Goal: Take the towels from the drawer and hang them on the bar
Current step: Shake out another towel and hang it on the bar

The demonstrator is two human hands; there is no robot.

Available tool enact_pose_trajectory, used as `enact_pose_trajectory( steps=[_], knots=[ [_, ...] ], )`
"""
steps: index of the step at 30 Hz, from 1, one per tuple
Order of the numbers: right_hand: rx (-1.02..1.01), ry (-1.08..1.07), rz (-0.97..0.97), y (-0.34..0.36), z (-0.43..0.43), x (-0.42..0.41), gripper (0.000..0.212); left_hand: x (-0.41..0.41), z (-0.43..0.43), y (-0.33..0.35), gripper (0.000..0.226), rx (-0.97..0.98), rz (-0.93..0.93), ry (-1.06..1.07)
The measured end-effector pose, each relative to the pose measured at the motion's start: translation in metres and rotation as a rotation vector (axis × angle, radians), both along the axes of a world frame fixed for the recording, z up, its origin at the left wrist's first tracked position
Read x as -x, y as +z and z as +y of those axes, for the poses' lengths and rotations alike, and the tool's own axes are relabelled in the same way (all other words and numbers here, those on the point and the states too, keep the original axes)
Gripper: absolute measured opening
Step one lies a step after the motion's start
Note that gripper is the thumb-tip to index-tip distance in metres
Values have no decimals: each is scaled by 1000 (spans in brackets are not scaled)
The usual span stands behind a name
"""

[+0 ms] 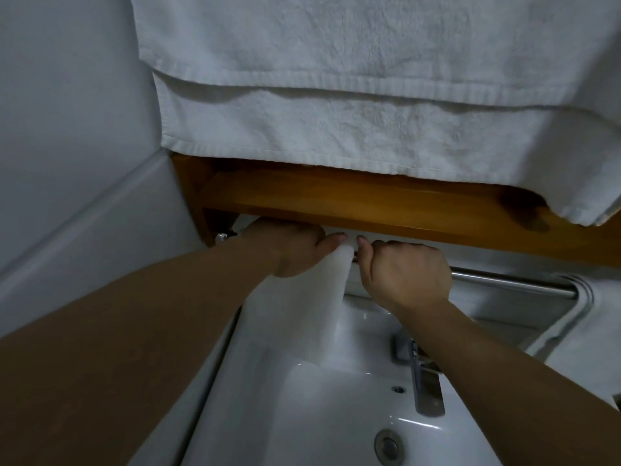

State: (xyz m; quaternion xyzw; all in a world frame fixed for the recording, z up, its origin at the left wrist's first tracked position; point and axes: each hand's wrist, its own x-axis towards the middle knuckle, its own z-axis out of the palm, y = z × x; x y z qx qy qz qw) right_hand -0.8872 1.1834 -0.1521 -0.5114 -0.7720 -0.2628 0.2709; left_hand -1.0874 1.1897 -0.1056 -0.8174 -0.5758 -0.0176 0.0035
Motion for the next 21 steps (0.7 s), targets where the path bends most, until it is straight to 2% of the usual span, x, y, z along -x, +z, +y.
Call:
enact_pose_trajectory(
  steps=[3,6,8,11,13,15,17,18,19,20,21],
  knots=[
    [-10,1,23,1,-1,1,59,1,0,0,68,59,-37,34],
    [-2,-11,25,2,-2,2,58,7,-14,-3,69,-95,-71,86],
    [-1,-11,18,3,-2,2,56,20,-20,-8,75,-188,67,61],
    [-10,-11,30,3,-2,2,55,31,-24,-13,70,-227,300,42],
    [-10,-14,38,2,-2,3,55,27,-26,-15,85,-220,291,110],
    [-14,-15,40,2,-2,3,56,28,-23,-18,71,-226,220,159],
    [-20,-15,41,2,-1,3,55,29,-26,-14,43,-265,194,83],
    [-18,-14,42,1,-1,3,55,31,-27,-10,36,-276,216,29],
    [-17,-13,44,1,-1,3,56,33,-23,-8,44,-242,272,-3],
    [-19,-13,45,0,-1,3,56,32,-20,-4,66,-209,286,-38],
    [-19,-15,46,0,-1,3,55,30,-18,-4,86,-221,221,-63]
  ],
)
